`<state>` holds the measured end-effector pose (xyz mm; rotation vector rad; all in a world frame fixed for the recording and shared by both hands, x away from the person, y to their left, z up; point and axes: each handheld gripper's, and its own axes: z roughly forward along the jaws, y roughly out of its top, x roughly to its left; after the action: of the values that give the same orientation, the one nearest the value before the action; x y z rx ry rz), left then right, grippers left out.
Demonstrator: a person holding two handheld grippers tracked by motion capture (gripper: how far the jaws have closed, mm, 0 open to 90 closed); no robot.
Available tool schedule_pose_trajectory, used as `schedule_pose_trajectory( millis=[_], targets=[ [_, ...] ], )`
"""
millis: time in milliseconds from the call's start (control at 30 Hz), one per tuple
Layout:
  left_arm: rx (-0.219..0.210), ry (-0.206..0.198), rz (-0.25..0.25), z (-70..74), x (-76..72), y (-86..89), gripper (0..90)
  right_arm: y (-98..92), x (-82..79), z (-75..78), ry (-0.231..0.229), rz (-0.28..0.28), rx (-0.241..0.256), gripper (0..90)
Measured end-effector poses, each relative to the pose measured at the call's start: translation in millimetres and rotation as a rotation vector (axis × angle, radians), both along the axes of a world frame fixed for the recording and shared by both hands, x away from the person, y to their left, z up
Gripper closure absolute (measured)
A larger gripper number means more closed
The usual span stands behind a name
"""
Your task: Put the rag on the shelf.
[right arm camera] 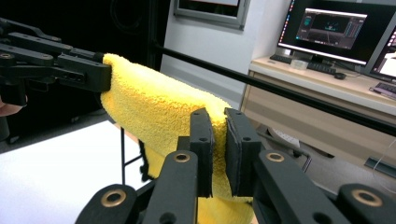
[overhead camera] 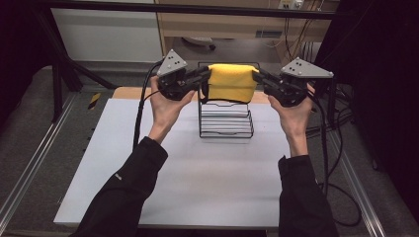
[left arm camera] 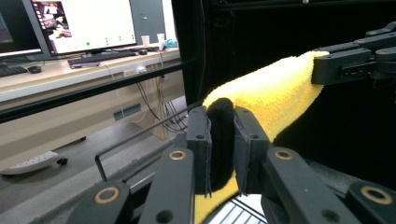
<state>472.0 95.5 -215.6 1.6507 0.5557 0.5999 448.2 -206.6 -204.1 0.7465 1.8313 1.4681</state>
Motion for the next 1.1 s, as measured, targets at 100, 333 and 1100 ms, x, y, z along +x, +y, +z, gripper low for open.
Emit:
schedule_pose_trajectory(
  millis=[100, 333, 1100],
  targets=[
    [0.013, 0.006, -0.003, -3.5, -4.2, -0.7, 78.0, -0.4, -3.1, -2.7, 0.009, 0.005, -0.008, 82.8],
    [0.042, 0.029, -0.013, -12.2, -11.4, -1.6, 77.5, -2.7, -10.1, -12.4, 0.057, 0.022, -0.015, 82.7],
    [0.071, 0.141, 0.005, 17.1, -25.4, 13.1, 73.8, -6.0, -16.0, -37.1, 0.112, 0.049, -0.038, 82.4]
  ],
)
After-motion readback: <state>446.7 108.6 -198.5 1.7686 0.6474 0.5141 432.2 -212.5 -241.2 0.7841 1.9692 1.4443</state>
